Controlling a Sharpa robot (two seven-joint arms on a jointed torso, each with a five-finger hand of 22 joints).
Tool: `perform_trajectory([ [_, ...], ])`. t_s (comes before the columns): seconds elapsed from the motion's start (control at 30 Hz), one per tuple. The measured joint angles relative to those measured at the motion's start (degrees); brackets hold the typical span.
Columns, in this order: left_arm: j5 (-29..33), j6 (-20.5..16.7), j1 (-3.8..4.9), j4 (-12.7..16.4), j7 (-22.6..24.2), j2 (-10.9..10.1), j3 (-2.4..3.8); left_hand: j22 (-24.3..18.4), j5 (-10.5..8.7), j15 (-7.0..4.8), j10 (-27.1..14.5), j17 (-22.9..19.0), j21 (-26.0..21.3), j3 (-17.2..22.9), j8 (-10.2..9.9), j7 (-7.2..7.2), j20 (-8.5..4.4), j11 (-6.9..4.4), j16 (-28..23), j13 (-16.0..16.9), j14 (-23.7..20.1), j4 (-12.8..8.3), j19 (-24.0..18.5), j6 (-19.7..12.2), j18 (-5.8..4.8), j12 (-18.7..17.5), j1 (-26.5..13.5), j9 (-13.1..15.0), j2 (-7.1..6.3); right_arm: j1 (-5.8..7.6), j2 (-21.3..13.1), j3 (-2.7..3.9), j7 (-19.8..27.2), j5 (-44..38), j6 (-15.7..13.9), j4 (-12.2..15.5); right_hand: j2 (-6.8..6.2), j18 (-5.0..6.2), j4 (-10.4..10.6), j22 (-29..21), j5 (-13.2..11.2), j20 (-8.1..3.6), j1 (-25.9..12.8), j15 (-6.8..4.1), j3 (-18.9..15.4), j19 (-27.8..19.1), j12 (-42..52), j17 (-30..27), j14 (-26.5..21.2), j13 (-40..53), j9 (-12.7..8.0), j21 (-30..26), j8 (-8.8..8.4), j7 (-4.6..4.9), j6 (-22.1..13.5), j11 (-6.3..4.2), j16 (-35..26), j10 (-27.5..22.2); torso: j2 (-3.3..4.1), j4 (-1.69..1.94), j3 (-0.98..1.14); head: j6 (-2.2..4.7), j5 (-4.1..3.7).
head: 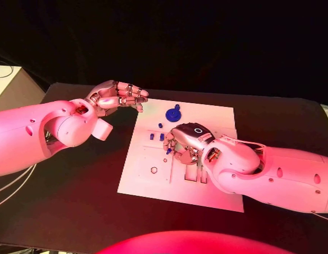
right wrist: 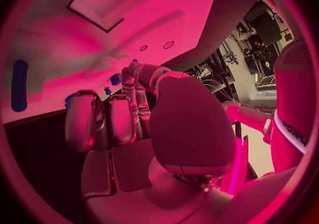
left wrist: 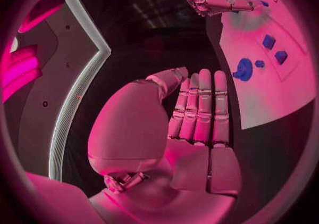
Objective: Assemble the parts on the task board
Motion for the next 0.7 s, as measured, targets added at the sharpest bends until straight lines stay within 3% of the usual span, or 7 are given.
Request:
perform_trajectory([
  [0.7, 0.0, 0.1, 0.00, 0.0, -0.2, 0.0, 0.00, -0.1, 0.00, 0.00, -0.1, 0.0, -0.2, 0.0, 0.0, 0.00, 0.00, 0.07, 0.0, 0.0, 0.0, 0.0, 0.0, 0.0, 0.00, -0.3, 0.0, 0.0, 0.00, -0.58, 0.5, -0.08, -0.1, -0.7, 0.9, 0.5, 0.01, 0.00, 0.0, 0.0, 0.2, 0.00, -0.6, 0.00, 0.0, 0.0, -0.1, 0.0, 0.0, 0.0, 0.0, 0.0, -0.20, 0.00, 0.0, 0.02, 0.0, 0.0, 0.01, -0.05, 0.03, -1.12, 0.38],
])
